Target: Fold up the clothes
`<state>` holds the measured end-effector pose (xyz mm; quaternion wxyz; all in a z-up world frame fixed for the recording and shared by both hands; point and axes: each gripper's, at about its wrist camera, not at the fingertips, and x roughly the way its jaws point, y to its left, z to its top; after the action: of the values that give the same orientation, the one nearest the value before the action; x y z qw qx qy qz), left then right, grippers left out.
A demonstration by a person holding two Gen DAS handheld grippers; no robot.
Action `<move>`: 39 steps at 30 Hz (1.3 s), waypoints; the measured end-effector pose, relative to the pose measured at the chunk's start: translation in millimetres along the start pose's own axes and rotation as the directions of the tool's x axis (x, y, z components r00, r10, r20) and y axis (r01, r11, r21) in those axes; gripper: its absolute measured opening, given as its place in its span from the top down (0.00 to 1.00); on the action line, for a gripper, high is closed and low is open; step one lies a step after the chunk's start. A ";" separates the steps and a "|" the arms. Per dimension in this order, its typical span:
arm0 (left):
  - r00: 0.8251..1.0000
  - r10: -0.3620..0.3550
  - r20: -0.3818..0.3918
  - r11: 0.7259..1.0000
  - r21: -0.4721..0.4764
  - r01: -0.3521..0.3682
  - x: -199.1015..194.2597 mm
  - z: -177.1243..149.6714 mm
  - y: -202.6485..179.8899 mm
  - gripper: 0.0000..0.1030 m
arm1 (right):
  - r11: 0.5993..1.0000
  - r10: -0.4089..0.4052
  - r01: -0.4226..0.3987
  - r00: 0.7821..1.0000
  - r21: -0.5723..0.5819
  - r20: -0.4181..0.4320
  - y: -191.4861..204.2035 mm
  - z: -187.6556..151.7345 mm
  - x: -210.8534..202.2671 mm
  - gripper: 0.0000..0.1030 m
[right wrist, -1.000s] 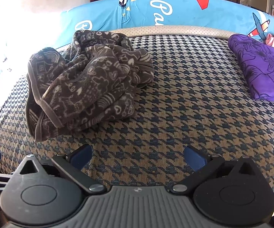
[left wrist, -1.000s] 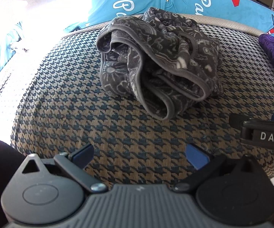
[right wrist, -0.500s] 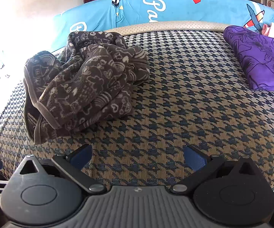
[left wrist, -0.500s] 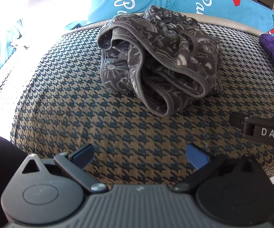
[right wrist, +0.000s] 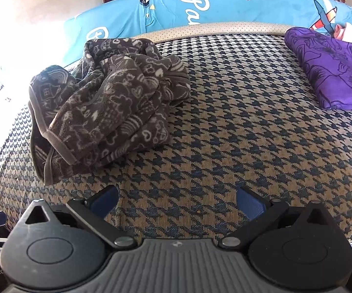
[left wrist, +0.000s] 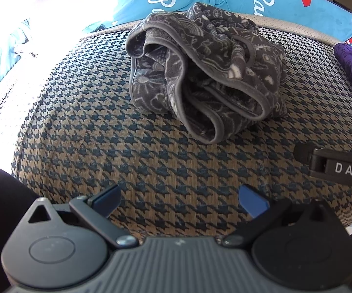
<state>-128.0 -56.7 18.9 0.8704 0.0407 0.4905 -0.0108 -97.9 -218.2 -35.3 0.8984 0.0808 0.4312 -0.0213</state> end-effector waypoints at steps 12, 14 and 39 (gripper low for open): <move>1.000 -0.002 0.003 1.000 -0.010 0.002 -6.9 -4.5 4.3 0.00 | 1.000 -0.008 0.008 1.000 -0.030 -0.014 4.2 -2.0 2.8 0.00; 1.000 -0.001 0.004 1.000 -0.011 0.002 -7.2 -4.1 4.4 0.00 | 1.000 -0.006 0.005 1.000 -0.029 -0.018 4.1 -2.1 3.5 0.00; 1.000 0.010 0.009 0.999 -0.033 -0.010 -4.0 -1.5 0.6 0.00 | 0.999 -0.007 0.006 1.000 -0.038 -0.030 3.9 -3.3 5.5 0.00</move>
<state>-131.3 -56.1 21.6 0.8733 0.0287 0.4864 0.0015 -96.6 -213.7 -41.1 0.8931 0.0627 0.4452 -0.0146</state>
